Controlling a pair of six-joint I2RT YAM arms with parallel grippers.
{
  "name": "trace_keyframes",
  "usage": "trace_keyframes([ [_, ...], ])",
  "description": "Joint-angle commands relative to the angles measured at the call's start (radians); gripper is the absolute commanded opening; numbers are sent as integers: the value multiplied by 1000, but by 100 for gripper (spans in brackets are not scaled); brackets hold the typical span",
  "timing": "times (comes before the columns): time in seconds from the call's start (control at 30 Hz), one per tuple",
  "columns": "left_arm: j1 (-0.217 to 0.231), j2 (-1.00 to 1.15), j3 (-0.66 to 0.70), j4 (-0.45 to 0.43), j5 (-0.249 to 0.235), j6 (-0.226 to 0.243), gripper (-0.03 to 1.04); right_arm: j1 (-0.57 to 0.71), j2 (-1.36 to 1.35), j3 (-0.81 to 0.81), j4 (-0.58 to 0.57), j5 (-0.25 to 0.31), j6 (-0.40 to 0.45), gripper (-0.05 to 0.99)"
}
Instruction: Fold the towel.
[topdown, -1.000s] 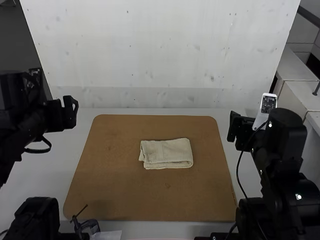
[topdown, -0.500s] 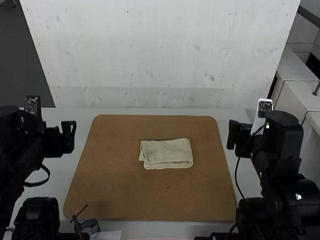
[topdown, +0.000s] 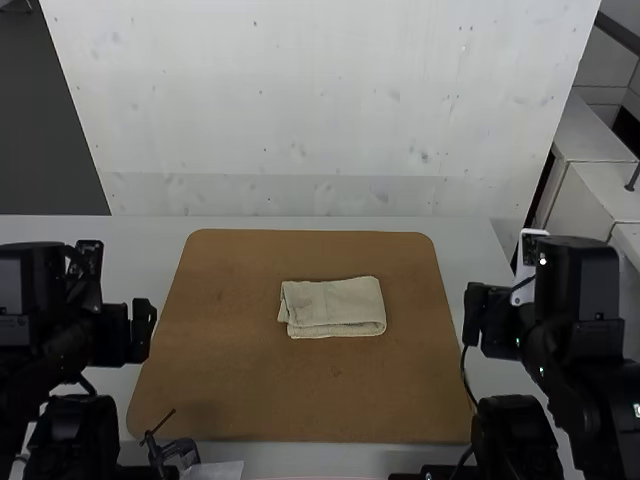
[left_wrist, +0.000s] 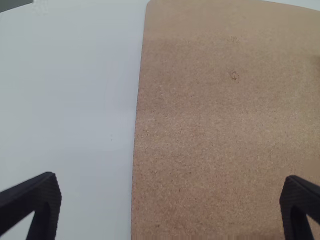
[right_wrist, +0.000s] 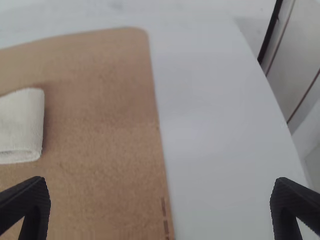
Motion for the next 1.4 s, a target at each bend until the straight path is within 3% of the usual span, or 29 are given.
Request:
trace_keyframes([
  [0.0,-7,-9,53,-44,-8,14,99,-7,-1,-19,-18,-17,52,96],
  [0.1,1,-11,59,-47,-6,0,100,0,-8,-76,58,-14,76,96],
  [0.27,-2,-11,56,-47,-8,-1,100,-4,-5,-77,60,-55,64,96],
  [1.37,-2,-11,58,-47,-8,-1,100,-6,-5,-77,60,-55,67,96],
])
